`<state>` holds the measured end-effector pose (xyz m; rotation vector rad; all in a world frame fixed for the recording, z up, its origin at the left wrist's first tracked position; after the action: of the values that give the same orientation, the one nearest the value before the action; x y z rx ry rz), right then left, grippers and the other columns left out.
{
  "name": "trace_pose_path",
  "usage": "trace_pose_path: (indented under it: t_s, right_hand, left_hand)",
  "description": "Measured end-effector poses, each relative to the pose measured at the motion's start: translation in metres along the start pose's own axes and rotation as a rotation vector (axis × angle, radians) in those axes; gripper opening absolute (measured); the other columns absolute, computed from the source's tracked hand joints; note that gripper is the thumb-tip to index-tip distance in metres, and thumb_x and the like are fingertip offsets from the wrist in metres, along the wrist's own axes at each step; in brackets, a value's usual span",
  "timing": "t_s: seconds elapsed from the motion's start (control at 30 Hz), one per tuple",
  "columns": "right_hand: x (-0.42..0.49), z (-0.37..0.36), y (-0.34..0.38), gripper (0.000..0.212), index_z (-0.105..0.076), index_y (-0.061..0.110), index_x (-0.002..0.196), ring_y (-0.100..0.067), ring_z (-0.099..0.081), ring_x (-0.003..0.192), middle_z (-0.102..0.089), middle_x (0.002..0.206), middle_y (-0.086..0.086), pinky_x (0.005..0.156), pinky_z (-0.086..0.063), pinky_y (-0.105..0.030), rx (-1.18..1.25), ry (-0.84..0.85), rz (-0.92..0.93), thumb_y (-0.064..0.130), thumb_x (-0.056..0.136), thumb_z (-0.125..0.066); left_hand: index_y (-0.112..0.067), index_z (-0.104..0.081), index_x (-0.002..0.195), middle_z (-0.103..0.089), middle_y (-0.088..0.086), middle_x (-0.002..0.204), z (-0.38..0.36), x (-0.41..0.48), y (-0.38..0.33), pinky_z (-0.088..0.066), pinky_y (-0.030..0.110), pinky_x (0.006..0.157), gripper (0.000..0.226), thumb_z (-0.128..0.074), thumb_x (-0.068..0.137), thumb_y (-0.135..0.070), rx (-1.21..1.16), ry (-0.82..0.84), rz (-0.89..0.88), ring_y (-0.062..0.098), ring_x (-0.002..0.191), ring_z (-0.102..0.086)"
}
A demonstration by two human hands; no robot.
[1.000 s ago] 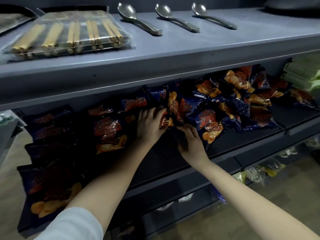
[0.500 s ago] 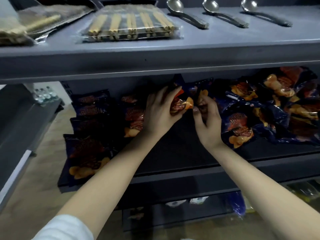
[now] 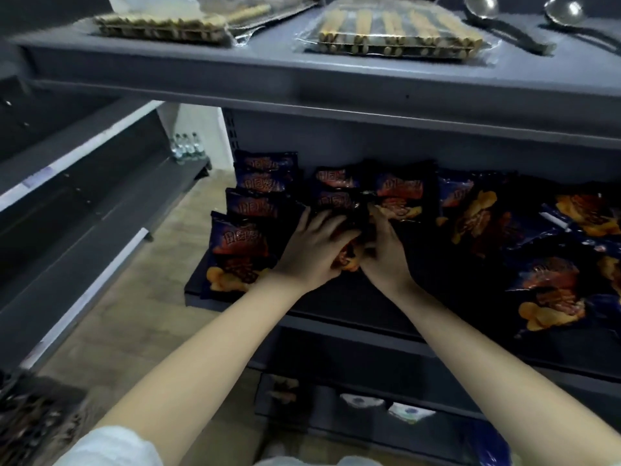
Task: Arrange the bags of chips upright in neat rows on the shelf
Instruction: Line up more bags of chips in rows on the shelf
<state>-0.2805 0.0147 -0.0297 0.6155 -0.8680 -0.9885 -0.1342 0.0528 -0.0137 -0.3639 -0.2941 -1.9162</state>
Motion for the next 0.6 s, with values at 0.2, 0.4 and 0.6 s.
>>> trace_pose_path:
  t_s: [0.2, 0.4, 0.6]
  right_hand:
    - [-0.007, -0.011, -0.005, 0.066, -0.031, 0.022, 0.143, -0.023, -0.055, 0.118, -0.043, 0.140, -0.001, 0.098, -0.047, -0.040, -0.031, 0.034, -0.027, 0.012, 0.086, -0.061]
    - [-0.018, -0.017, -0.010, 0.078, -0.017, 0.023, 0.147, -0.022, -0.056, 0.117, -0.048, 0.139, -0.007, 0.095, -0.050, -0.039, -0.021, 0.122, -0.097, 0.013, 0.085, -0.063]
    - [-0.024, -0.020, -0.012, 0.072, -0.023, 0.023, 0.146, -0.023, -0.056, 0.117, -0.053, 0.134, -0.008, 0.096, -0.049, -0.039, 0.025, 0.085, -0.118, 0.008, 0.086, -0.059]
  left_hand:
    - [-0.028, -0.012, 0.149, -0.001, 0.007, 0.158, -0.013, -0.012, -0.003, 0.005, 0.050, 0.113, 0.094, -0.071, 0.077, -0.022, -0.015, 0.148, 0.109, 0.033, 0.143, 0.007]
    - [-0.028, -0.012, 0.149, 0.004, 0.011, 0.157, -0.027, -0.012, -0.002, 0.003, 0.054, 0.110, 0.106, -0.079, 0.067, -0.028, 0.009, 0.147, 0.108, 0.037, 0.142, 0.009]
    - [-0.026, -0.002, 0.150, 0.010, 0.012, 0.157, -0.034, -0.009, -0.001, 0.009, 0.053, 0.110, 0.111, -0.075, 0.066, -0.033, -0.001, 0.180, 0.128, 0.035, 0.141, 0.018]
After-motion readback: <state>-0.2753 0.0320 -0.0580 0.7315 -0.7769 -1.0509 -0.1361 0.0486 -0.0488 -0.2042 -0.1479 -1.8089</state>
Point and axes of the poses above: each hand's wrist, its own x-axis towards the middle knuckle, its own z-axis out of the back of the hand, y = z × x, the point moved 1 cm from there along x, towards the middle knuckle
